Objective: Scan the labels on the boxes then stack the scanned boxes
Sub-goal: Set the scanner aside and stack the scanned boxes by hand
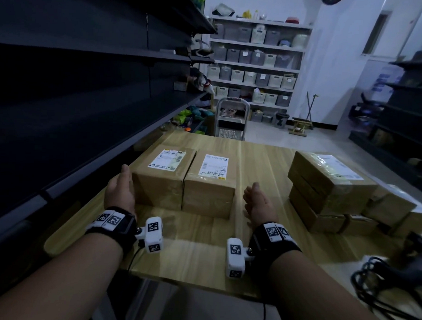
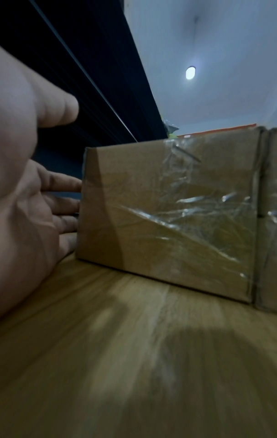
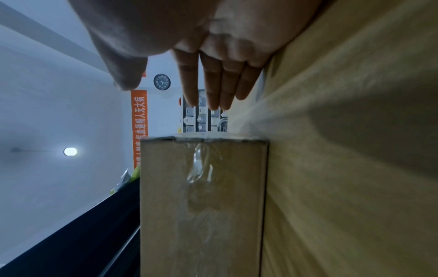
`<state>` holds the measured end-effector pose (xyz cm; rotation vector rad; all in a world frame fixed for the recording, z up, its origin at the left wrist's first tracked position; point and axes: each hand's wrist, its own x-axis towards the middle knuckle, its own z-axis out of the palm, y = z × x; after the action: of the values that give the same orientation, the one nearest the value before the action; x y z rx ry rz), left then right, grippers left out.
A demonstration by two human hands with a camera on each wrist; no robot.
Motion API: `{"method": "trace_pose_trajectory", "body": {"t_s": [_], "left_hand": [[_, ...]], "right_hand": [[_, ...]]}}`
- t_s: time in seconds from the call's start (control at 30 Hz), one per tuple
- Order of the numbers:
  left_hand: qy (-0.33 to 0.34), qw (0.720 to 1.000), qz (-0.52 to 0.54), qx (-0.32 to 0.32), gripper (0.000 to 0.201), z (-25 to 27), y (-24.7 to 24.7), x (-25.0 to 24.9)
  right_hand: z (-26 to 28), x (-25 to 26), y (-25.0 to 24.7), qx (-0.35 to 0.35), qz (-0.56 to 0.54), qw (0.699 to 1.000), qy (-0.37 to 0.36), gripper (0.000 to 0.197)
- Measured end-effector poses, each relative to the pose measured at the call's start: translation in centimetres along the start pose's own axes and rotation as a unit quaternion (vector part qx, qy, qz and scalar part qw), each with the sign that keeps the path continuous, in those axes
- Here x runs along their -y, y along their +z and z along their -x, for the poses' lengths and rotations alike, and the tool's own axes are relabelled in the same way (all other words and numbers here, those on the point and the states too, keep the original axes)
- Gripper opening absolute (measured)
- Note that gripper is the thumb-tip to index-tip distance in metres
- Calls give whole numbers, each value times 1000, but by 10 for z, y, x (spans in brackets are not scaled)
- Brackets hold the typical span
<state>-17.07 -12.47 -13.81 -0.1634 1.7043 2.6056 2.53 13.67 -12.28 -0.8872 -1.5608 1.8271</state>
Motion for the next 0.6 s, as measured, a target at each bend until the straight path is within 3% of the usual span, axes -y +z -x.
{"method": "trace_pose_trajectory", "body": {"t_s": [0.1, 0.2, 0.3, 0.47, 0.6], "left_hand": [[10, 1000, -15, -21, 90, 15, -3, -15], [33, 998, -28, -54, 60, 33, -4, -35], [80, 995, -13, -50, 28, 57, 7, -54], [119, 991, 17, 50, 36, 115, 69, -67], [91, 980, -16, 176, 25, 172, 131, -53]], "right_hand": [[-1, 7, -10, -11, -27, 999, 27, 60], [6, 19, -23, -4, -47, 998, 47, 53], [13, 29, -38, -10, -96, 995, 12, 47], [23, 59, -78, -44, -74, 996, -38, 43], [33, 92, -122, -96, -76, 990, -76, 43]]}}
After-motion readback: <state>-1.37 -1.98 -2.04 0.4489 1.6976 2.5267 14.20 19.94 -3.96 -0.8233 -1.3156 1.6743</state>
